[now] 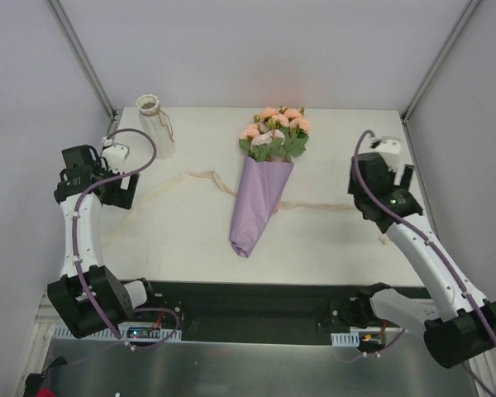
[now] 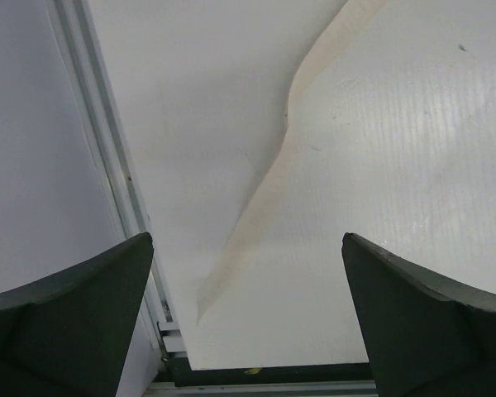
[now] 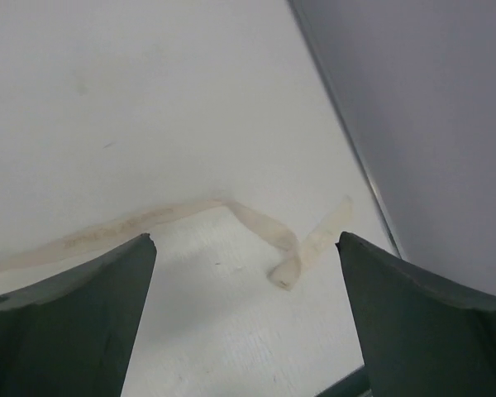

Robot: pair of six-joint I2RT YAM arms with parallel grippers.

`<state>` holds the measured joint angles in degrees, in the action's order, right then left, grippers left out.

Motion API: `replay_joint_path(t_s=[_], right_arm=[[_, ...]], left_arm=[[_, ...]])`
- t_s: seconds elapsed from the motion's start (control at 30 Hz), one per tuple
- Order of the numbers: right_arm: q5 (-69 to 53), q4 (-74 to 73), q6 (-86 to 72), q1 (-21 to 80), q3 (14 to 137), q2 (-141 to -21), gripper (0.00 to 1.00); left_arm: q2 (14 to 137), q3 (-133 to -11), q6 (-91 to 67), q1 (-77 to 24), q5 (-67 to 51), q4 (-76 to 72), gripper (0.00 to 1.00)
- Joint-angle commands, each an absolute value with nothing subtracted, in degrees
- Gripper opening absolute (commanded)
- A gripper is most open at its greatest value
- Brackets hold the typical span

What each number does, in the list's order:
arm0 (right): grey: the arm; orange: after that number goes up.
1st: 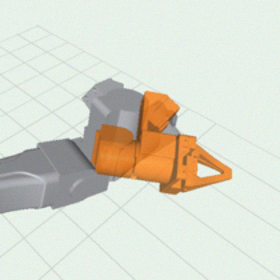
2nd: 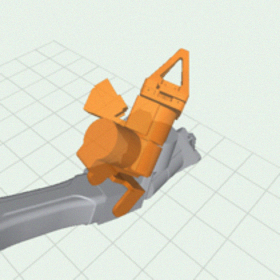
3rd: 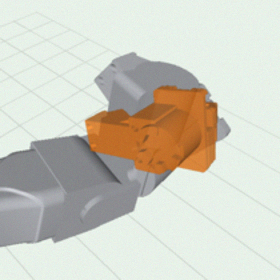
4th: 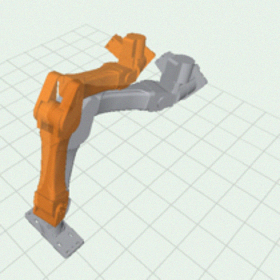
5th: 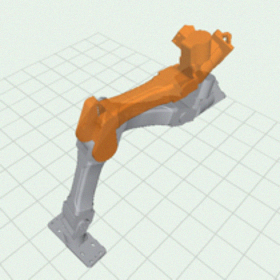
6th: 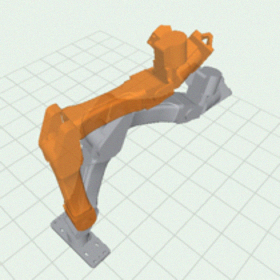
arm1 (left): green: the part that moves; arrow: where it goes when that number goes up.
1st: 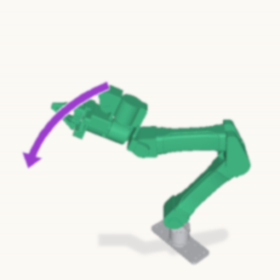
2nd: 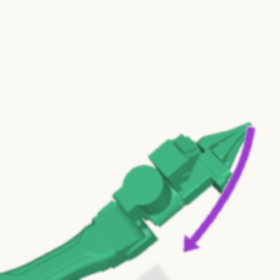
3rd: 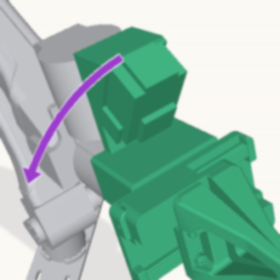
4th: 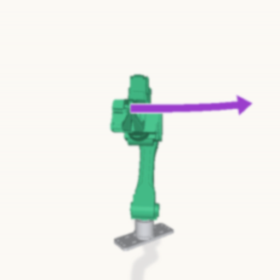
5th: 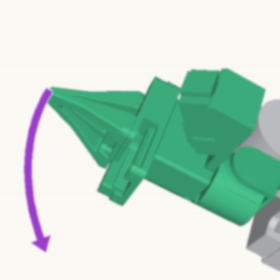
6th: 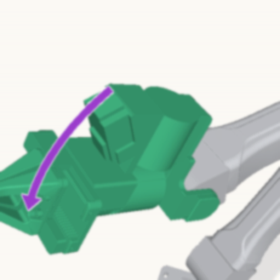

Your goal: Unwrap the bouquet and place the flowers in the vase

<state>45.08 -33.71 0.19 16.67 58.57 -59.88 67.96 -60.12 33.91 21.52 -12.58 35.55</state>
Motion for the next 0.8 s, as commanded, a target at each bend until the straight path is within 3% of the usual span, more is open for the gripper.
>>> replay_joint_path(t_s=[0.0, 0.17, 0.27, 0.57, 0.77], right_arm=[[50.01, -34.71, 5.1, 37.13, 60.29, -60.72, 0.96], [50.19, -33.58, 5.44, 61.73, 64.5, -73.61, 0.96], [50.54, -31.39, 7.98, 69.4, 70.02, -83.88, 0.96], [51.24, -27.42, 15.91, 77.43, 83.4, -107.64, 0.96], [52.21, -27.42, 15.82, 77.08, 85.16, -114.25, 0.96]], left_arm=[[64.6, -62.13, 35.43, 21.18, -21.42, 40.25, 0.99], [62.93, -65.47, 33.14, 20.13, -29.69, 45.77, 0.99], [63.19, -67.85, 32.43, 20.13, -34.62, 48.77, 0.99], [63.55, -69.0, 29.88, 20.13, -35.59, 50.01, 0.99], [62.84, -68.73, 30.41, 20.13, -35.95, 50.27, 0.99]])
